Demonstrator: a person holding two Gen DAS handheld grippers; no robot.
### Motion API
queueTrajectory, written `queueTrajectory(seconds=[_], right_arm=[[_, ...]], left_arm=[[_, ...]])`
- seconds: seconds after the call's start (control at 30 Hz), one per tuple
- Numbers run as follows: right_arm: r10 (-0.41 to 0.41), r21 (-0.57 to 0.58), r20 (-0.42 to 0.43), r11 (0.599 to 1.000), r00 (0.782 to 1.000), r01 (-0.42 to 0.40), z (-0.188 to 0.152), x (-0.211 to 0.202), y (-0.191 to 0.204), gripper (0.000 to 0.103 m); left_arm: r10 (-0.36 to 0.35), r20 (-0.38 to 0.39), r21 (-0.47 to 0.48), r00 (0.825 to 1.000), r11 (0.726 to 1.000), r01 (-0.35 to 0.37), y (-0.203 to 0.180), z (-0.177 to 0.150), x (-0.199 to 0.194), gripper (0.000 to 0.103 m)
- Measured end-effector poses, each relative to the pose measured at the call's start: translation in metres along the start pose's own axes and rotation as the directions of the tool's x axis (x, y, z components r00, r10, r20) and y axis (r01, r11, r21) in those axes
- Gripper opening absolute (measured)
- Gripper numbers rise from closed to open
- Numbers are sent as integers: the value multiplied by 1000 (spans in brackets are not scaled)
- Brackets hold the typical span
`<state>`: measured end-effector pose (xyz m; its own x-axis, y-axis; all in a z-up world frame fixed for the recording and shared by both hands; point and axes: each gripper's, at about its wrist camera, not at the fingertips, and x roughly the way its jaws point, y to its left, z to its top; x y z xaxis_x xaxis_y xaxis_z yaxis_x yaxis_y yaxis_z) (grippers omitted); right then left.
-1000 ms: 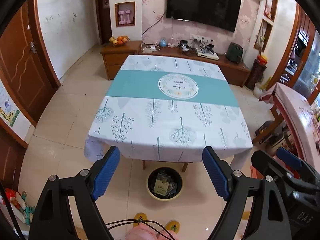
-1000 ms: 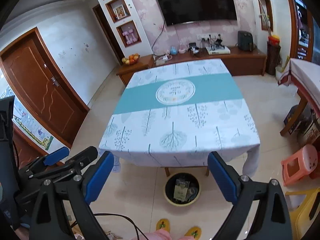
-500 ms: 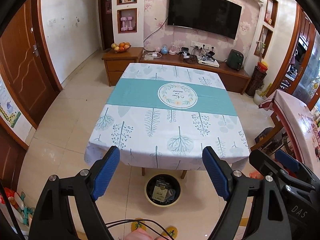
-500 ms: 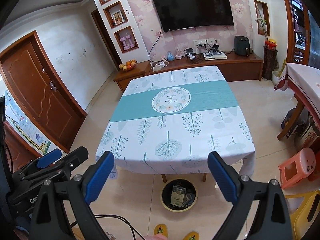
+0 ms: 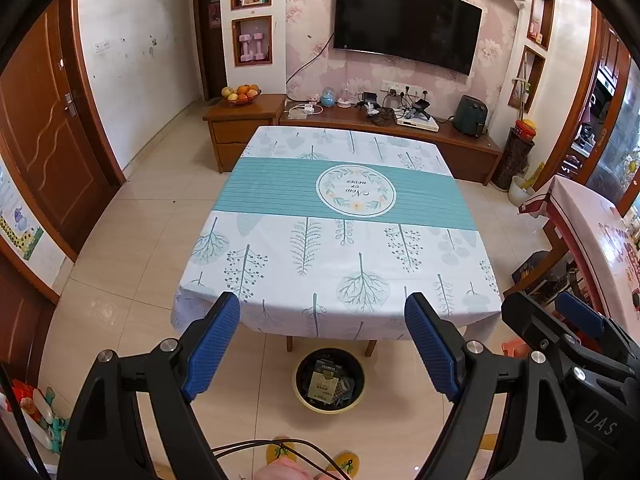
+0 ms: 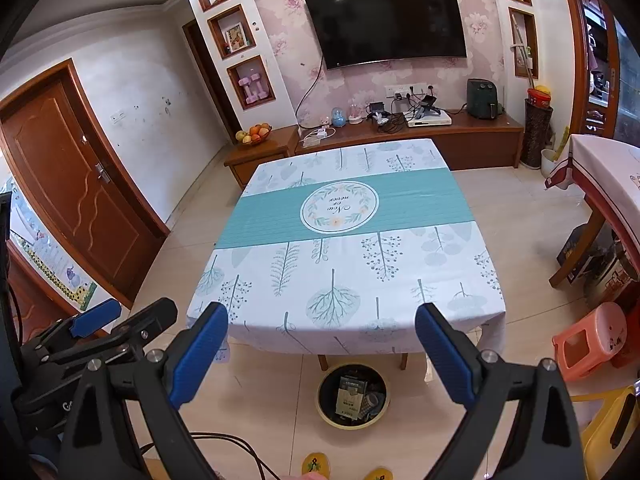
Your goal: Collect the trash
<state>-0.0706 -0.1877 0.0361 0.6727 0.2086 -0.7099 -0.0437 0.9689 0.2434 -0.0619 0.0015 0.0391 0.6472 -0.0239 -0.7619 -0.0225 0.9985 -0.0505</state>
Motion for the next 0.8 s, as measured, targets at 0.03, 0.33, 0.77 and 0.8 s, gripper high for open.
queueTrajectory(seconds=[0.03, 0.33, 0.77, 0.8], right_arm=[[0, -1, 0, 1000, 1000, 0, 0, 0, 0, 96], [-1, -2, 0, 1000, 1000, 1, 1, 0, 0, 96], [-1, -3, 0, 1000, 1000, 1, 0, 0, 0, 96], [-1, -3, -1, 1000, 1000, 1, 0, -1, 0, 96]], left_arm=[[-1, 0, -1, 1000, 1000, 1, 0, 0, 0, 83], [2, 1, -1, 1000, 1000, -2, -1, 0, 0, 83], [6, 4, 2, 1000, 1000, -6, 1, 2, -1, 83], [7, 4, 3, 1000, 1000, -7, 1, 2, -1, 83]])
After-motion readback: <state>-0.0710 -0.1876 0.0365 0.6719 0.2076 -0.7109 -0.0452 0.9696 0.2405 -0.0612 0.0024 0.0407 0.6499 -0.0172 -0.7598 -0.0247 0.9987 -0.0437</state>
